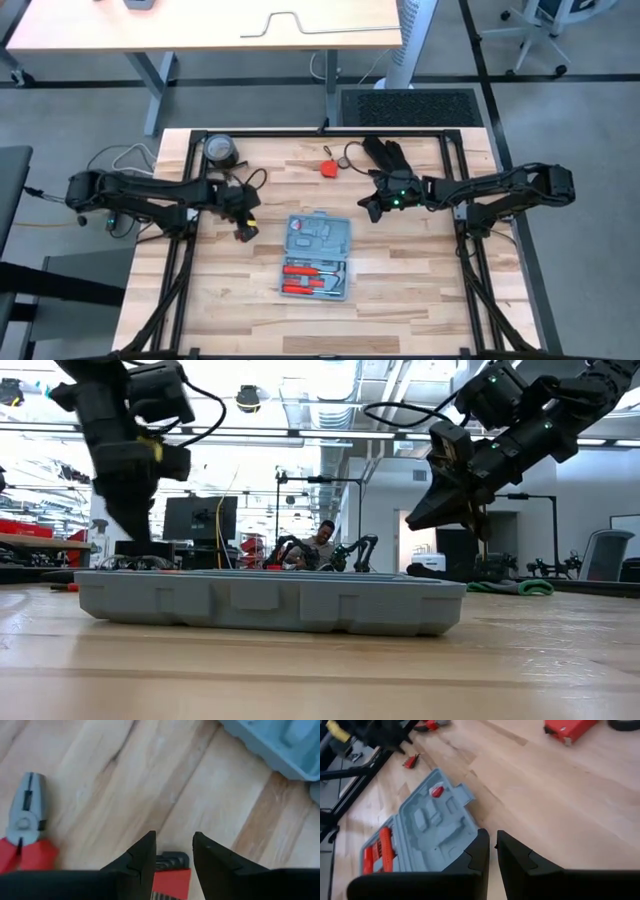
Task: Prefit tool cases
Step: Put the orange hex key set into the gray prefit tool case
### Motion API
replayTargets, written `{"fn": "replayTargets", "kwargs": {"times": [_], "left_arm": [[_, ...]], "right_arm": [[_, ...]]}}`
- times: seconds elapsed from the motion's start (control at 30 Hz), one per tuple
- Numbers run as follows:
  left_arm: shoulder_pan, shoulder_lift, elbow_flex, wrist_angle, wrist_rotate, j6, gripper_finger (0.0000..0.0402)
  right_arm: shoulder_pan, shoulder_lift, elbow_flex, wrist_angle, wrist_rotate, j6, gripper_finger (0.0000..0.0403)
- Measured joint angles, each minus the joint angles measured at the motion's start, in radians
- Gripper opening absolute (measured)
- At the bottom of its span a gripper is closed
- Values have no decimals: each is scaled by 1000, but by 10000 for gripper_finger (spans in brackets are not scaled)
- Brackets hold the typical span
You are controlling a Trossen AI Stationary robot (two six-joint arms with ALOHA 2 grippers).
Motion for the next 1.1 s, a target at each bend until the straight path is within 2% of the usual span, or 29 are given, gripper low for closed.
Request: {"fn": "replayTargets", "kwargs": {"times": [0.17,0.27,0.43,0.53,0.6,0.87,0.97,1.1], "left_arm": [[-89,6,-18,10,-37,-39,118],[-155,5,-24,7,-68,-115,118],[-267,5,-24,50,-176,-246,118],[-318,10,-24,77,-237,-255,118],[-339,27,-24,77,-266,-241,118],[-373,145,-24,2,-271,-260,118],[-388,147,-24,-25,-311,-333,118],[-436,121,-24,-35,-312,-367,118]], "right_arm": [[-22,0,0,-1,0,-14,47],[-28,0,0,-3,0,-36,47],[-27,0,0,-2,0,-77,47],[-22,0,0,-3,-1,-72,47],[-16,0,0,-2,-1,-62,47],[16,0,0,-8,-1,-60,47],[22,0,0,-8,-1,-60,47],[22,0,0,-9,-2,-60,47]]}}
